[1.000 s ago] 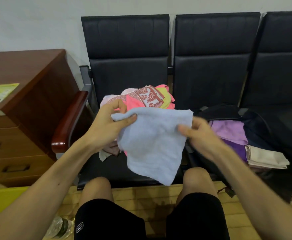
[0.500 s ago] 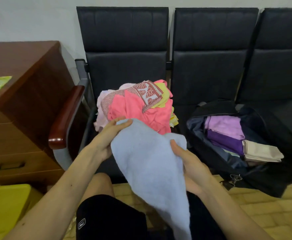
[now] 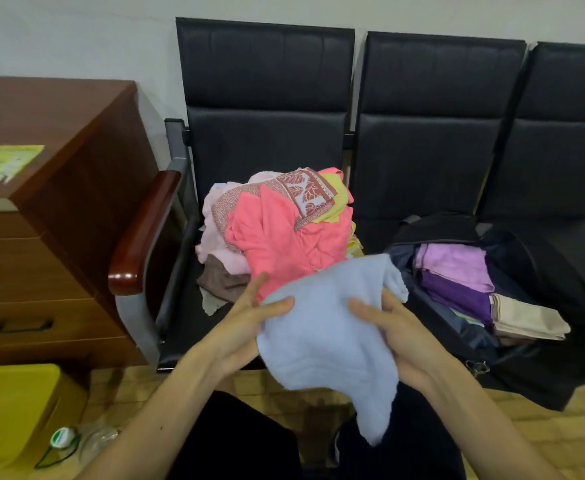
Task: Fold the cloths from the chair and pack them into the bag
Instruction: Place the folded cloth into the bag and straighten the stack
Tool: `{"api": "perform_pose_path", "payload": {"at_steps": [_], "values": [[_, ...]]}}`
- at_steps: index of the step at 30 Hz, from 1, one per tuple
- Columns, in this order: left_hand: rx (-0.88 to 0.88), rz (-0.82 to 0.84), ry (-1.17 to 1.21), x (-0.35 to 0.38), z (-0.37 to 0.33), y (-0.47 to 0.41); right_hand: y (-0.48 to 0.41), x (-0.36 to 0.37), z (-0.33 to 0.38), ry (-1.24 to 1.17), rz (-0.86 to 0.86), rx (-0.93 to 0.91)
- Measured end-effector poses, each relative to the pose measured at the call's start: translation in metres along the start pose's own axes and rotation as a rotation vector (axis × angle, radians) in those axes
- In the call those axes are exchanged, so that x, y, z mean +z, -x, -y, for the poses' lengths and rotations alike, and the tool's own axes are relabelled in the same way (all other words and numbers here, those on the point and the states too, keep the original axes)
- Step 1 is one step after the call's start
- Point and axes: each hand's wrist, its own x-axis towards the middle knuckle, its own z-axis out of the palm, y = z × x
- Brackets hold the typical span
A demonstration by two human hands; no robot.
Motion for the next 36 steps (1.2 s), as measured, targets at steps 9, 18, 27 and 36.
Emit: {"api": "perform_pose_path", "payload": {"at_steps": [9,18,27,36], "values": [[0.214,-0.230,-0.350,0.006,-0.037,-0.003,-0.010,-0.007,0.029,0.536,-0.161,-0.273],[0.186,-0.084,-0.646,0.025,-0.089,0.009,-0.009,-0.006,0.067,0.808,-0.104,-0.460],[0.424,-0.130,-1.094,0.025,-0.094,-0.005,-0.014,-0.009,0.077,1.173,-0.313,-0.606],[0.535,-0.140,-1.355,0.038,-0.086,-0.002,-0.011,-0.030,0.074,1.251,-0.287,-0.565]]}}
